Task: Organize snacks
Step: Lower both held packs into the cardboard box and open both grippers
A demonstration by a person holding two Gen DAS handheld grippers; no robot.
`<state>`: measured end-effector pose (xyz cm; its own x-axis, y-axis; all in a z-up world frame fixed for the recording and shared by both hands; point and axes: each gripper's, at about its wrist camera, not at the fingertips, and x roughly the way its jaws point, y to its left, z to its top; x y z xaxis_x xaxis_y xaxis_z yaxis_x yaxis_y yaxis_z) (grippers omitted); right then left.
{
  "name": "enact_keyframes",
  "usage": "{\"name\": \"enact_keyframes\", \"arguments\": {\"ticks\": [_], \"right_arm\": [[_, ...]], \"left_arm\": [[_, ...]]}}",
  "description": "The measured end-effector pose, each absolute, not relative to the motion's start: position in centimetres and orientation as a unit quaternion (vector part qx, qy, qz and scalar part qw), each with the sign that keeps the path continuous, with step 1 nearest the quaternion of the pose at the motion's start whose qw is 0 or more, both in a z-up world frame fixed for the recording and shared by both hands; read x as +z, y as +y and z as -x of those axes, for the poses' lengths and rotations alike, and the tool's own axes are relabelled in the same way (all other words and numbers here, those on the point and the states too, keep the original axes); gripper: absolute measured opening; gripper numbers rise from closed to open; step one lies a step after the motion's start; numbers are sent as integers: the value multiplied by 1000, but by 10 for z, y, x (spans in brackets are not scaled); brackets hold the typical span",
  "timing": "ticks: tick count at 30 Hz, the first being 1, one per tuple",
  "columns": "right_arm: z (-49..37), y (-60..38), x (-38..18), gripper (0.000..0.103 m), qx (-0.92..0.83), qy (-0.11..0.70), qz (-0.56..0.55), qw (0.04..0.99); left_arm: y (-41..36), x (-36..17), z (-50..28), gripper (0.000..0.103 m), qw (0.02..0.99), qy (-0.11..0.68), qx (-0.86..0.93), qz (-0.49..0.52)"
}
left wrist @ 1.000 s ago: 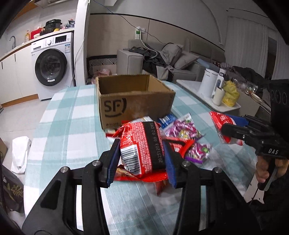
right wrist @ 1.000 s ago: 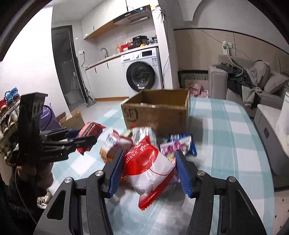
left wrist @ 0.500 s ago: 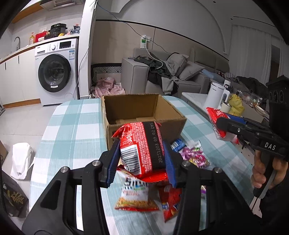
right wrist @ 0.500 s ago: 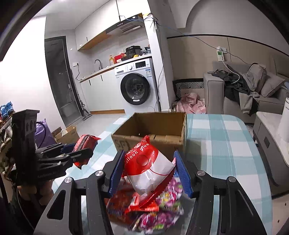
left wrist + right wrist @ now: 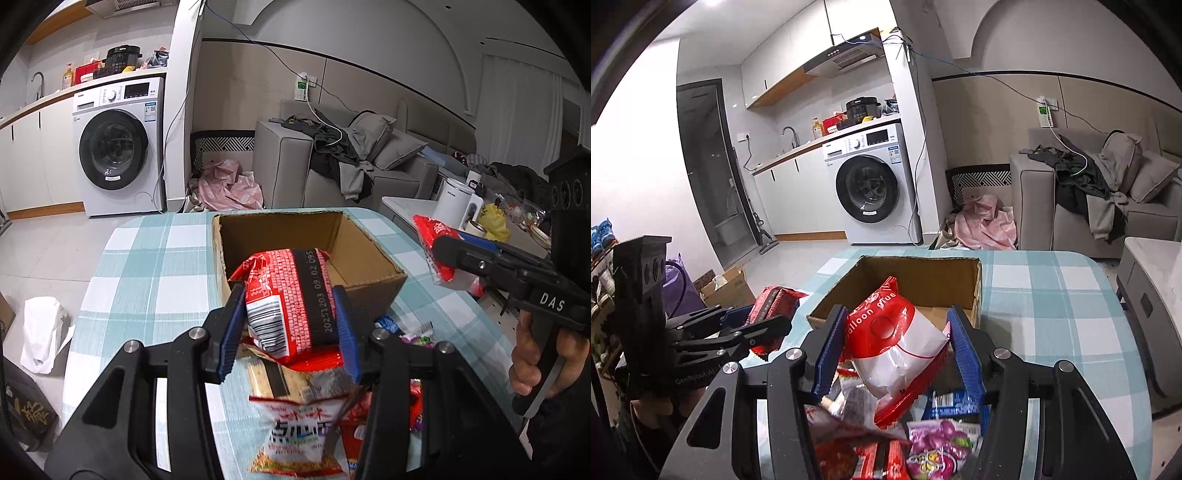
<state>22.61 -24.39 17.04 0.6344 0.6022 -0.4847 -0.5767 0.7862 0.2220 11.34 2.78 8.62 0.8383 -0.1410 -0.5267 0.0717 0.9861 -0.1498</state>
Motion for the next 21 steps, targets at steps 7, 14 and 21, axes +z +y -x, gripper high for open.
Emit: {"name": "enact_keyframes", "arguments": {"ticks": [7, 14, 21], "right_arm": [[-252, -238, 164, 56, 314, 285, -41, 905], [-274, -235, 148, 56, 299, 297, -55, 905], [-293, -233, 128, 56, 280, 306, -65, 908]], "left_arm": [[26, 83, -144, 42, 956, 282, -55, 59], [22, 71, -175, 42, 954, 291, -56, 56], [21, 59, -198, 42, 952, 296, -51, 50]]}}
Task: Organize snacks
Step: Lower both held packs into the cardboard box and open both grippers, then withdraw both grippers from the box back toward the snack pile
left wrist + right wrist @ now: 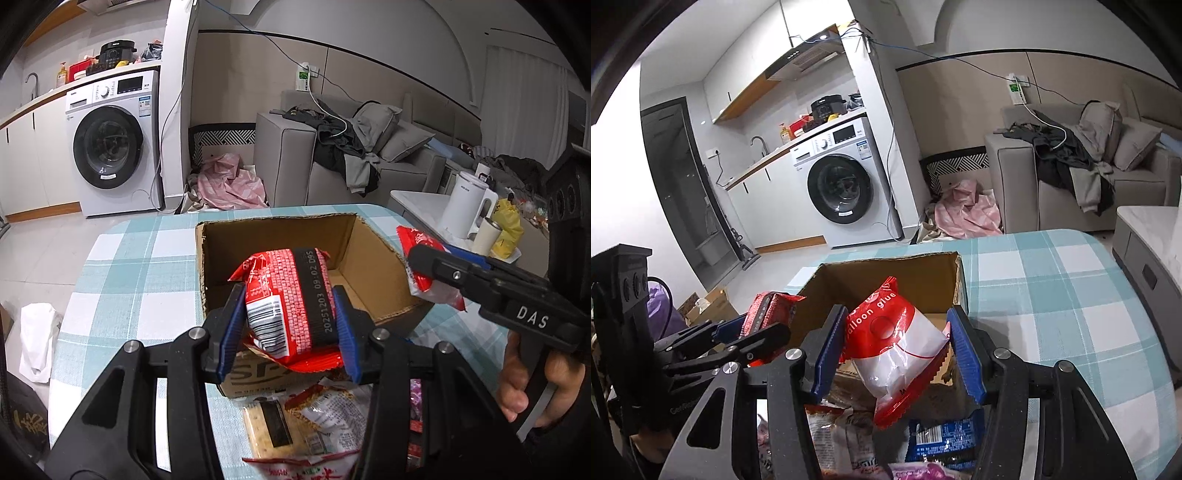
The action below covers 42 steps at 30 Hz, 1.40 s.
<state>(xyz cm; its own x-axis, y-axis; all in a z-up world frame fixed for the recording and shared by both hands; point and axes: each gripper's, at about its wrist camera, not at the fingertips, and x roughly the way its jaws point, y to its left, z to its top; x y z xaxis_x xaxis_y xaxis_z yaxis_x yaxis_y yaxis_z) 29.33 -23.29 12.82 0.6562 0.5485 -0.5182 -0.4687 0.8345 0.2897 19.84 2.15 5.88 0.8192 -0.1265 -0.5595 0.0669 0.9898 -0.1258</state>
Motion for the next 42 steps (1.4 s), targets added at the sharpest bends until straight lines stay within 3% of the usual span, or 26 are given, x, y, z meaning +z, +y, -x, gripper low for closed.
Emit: {"name": "enact_keyframes", "arguments": {"ticks": [21, 26, 29, 31, 33, 35, 37, 42], "right_arm": [[-321, -208, 99, 56, 287, 333, -50, 897], [-319, -210, 100, 61, 290, 334, -54, 895], [-314, -212, 103, 70, 291, 325, -51, 898], [-312, -215, 104, 72, 293, 326, -51, 897], [-308, -219, 106, 75, 291, 324, -49, 899], [-302, -224, 110, 86, 288, 317, -50, 902], [-297, -229, 113, 98, 285, 315, -52, 904], [-282, -241, 119, 103, 281, 326, -47, 901]], "left_arm": [[18, 32, -231, 43, 945, 320, -52, 34], [17, 33, -227, 43, 946, 319, -38, 32], [17, 36, -221, 53, 946, 319, -43, 37], [17, 39, -214, 72, 947, 315, -40, 40], [16, 43, -205, 84, 950, 307, -36, 43], [17, 48, -196, 87, 952, 300, -34, 45], [17, 53, -186, 98, 953, 297, -28, 43], [18, 62, -157, 102, 957, 287, -22, 43]]}}
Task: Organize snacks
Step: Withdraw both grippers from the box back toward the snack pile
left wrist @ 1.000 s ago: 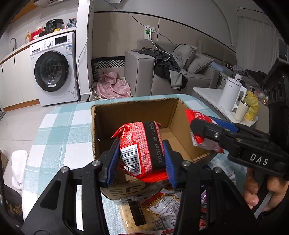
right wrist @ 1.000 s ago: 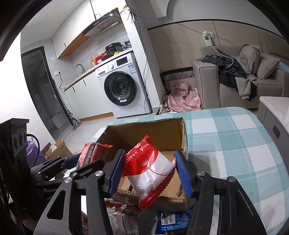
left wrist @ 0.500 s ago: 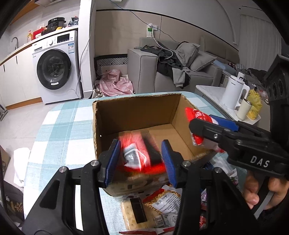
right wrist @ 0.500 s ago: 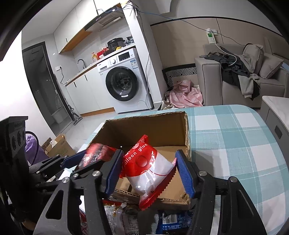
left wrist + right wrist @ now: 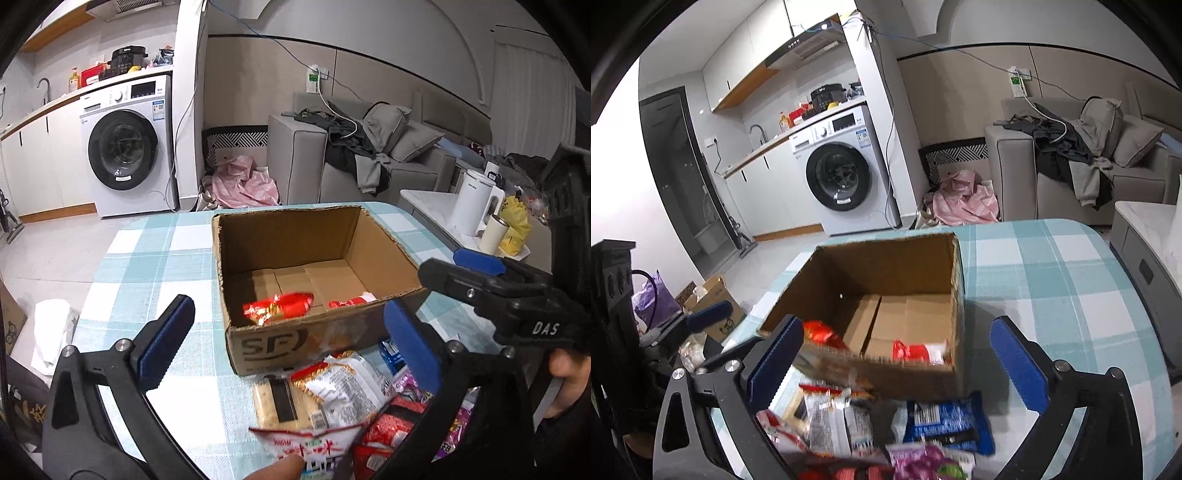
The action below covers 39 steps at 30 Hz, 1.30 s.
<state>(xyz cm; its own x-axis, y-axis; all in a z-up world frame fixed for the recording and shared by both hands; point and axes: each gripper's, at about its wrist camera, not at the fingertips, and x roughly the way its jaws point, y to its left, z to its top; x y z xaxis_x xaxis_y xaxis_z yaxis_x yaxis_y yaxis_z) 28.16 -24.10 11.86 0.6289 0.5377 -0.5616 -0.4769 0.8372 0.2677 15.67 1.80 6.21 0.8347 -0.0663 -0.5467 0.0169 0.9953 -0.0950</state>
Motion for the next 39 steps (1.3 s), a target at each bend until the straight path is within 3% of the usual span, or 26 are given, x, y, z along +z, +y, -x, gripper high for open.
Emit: {"name": "enact_keyframes", "arguments": {"ticks": [14, 39], "right_arm": [[-231, -260, 121, 103, 278, 338, -10, 899], [-185, -290, 85, 103, 255, 405, 4, 878]], "left_arm": [[27, 70, -86, 102, 957, 285, -2, 51], [39, 38, -58, 102, 942, 333, 14, 50]]}}
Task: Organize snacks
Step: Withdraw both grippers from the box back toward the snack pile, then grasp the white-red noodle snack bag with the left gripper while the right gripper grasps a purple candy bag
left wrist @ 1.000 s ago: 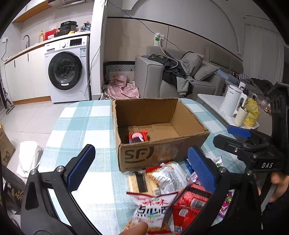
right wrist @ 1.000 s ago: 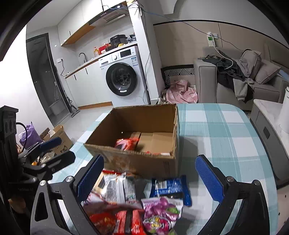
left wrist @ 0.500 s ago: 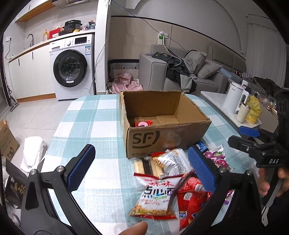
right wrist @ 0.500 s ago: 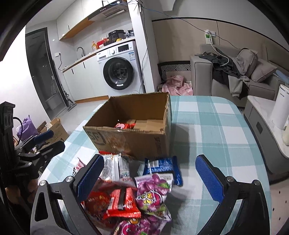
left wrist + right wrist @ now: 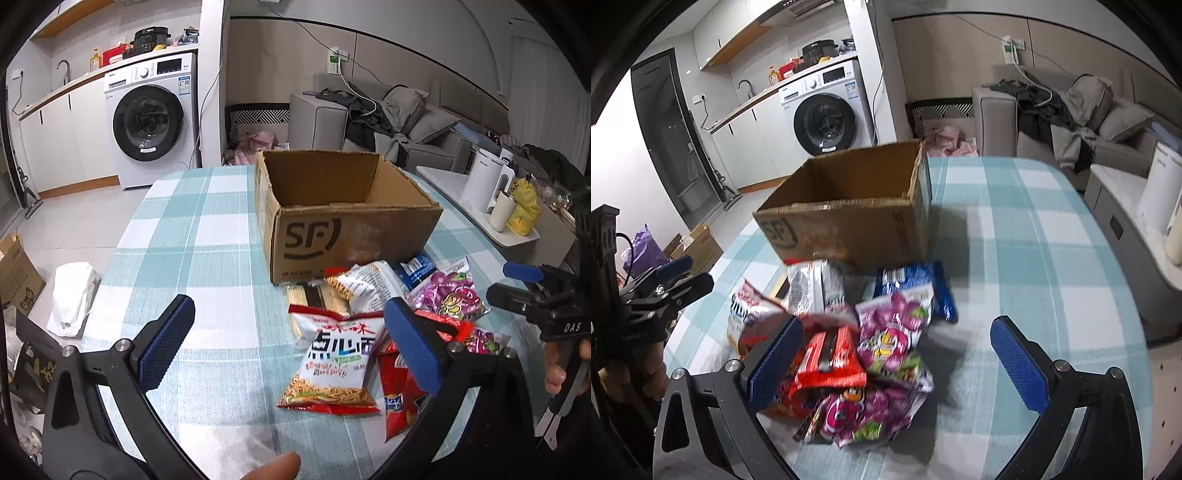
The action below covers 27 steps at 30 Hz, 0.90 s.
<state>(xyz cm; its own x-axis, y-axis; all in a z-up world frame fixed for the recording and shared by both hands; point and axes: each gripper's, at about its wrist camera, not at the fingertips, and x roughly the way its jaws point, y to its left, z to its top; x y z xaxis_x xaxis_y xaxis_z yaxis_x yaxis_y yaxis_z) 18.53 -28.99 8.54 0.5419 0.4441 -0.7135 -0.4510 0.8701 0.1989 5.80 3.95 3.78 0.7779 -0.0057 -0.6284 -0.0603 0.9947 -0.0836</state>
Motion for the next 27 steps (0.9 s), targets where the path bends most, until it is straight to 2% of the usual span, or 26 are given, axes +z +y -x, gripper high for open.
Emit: {"name": "enact_keyframes", "arguments": {"ticks": [27], "right_arm": [[-151, -287, 36, 103, 280, 460, 8, 843]], "left_arm": [[23, -15, -66, 102, 919, 390, -8, 55]]}}
